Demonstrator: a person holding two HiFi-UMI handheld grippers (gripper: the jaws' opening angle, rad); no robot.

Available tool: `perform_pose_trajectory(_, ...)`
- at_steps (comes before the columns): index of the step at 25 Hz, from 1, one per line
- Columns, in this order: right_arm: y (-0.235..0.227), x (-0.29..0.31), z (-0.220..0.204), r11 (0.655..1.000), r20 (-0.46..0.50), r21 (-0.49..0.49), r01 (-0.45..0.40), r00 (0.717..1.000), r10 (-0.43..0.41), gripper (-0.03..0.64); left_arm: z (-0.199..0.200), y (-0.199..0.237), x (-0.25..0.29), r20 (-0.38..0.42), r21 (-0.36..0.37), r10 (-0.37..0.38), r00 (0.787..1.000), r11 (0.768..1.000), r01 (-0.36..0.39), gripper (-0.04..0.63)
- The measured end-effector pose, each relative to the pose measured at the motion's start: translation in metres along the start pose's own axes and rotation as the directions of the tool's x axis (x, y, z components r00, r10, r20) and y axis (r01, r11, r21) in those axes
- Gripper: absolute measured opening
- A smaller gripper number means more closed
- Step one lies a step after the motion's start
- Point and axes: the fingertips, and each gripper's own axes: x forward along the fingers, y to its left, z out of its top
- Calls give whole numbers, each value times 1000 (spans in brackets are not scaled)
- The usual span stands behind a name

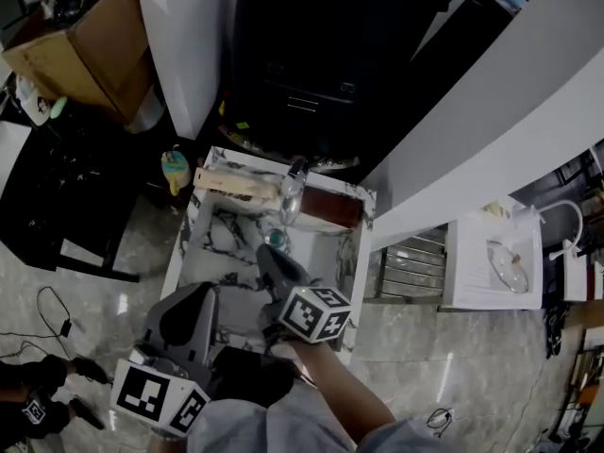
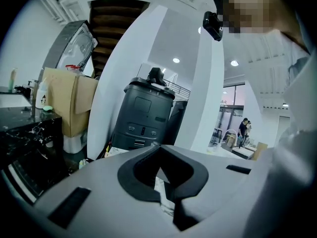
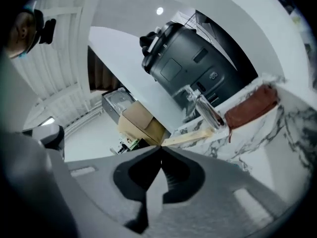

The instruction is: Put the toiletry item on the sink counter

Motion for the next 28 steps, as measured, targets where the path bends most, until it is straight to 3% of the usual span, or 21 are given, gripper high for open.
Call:
perform_pose_trajectory(14, 39, -170, 74, 958, 131, -279, -60, 986, 100, -2, -2, -112, -17, 67, 50, -47, 997, 998, 44, 5)
perform_pose_trajectory(28, 56, -282, 103, 930, 227, -366, -16, 968, 106, -3, -2, -187, -35, 122, 82, -118, 985, 991, 108, 5)
